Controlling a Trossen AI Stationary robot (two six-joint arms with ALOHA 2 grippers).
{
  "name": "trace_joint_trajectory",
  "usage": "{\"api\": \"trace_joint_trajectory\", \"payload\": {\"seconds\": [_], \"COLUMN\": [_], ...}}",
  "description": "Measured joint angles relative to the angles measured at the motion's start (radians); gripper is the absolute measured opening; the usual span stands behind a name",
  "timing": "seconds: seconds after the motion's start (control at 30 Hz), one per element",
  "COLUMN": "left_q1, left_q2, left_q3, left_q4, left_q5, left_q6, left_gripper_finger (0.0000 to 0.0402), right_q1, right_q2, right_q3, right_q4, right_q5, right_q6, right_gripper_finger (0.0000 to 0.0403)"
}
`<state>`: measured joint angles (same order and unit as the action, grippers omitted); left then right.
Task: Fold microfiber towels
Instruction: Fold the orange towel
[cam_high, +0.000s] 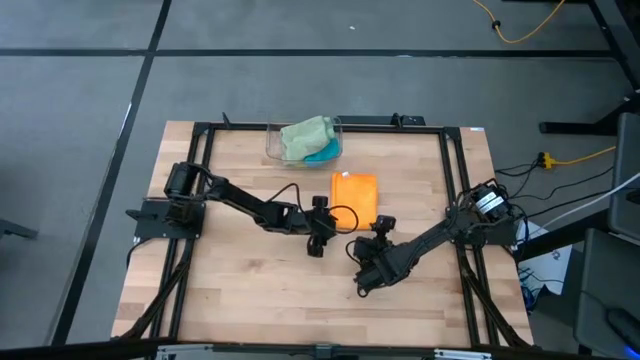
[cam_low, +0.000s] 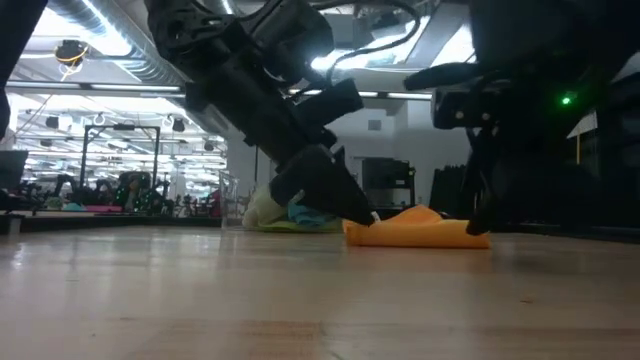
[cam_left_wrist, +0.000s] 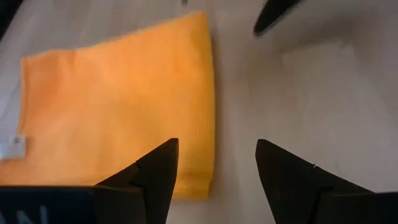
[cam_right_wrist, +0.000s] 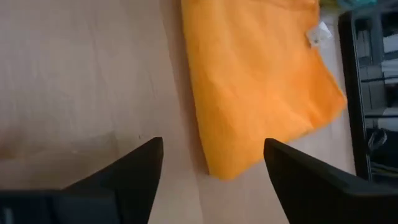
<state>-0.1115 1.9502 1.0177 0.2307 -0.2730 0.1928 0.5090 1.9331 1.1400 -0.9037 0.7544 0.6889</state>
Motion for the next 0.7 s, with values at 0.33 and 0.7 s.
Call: {"api": "trace_joint_trajectory", "payload": {"seconds": [0.33,0.7], "left_q1": [0.035,0.050], "left_q2": [0.074,0.078], "left_q3": [0.003,0.003], "left_q4": [0.062,0.057], "left_q5": [0.009,0.014], "left_q6": [-0.001,-0.039], "left_gripper_finger": [0.0208,0.0196], "right_q1": [-0.105,-0.175], "right_q2": [0.011,0.004], "right_q3": [-0.004,-0.090], "right_q4": [0.030,0.123], "right_q5": [-0.126,-0.142], "right_q6": [-0.083,-0.092], "right_gripper_finger": [0.0262,0.0199]}}
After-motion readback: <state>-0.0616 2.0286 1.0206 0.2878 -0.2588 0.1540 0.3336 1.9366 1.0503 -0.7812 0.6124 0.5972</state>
